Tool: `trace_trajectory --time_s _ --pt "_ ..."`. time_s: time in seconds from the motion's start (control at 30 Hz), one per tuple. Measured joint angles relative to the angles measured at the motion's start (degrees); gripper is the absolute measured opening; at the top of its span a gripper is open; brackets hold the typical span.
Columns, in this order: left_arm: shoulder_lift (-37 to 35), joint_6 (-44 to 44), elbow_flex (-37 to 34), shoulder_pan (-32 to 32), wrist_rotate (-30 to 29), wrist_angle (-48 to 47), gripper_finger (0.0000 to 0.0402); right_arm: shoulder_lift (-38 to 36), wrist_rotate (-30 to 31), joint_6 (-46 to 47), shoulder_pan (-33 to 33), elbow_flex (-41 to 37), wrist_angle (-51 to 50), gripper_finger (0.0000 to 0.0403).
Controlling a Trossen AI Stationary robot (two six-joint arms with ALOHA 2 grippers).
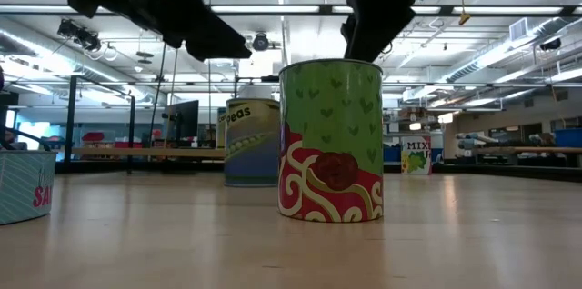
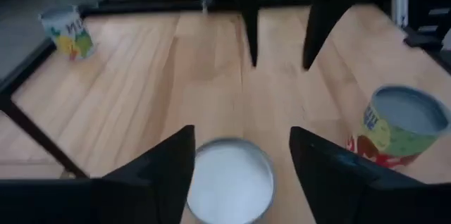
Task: Pick and place cans onto a shelf
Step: Put the canned peas on the shelf
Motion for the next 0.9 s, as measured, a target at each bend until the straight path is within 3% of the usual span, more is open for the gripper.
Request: trace_trajectory --time_s 0.4,0.7,0.9 --pt "9.0 -0.9 3.6 1.2 -2.1 -2.6 0.0393 0.0 3.1 2.3 1.8 -4.5 6.5 0.0240" --pt "13.1 -1.1 4.3 2.6 2.9 -1.5 0.0396 0.0 3.0 3.4 1.8 -5.5 6.9 0.0240" --pt "16.9 -0.1 4.2 2.5 2.2 1.2 0.0396 0.0 3.0 3.5 1.8 -5.5 7.2 0.0240"
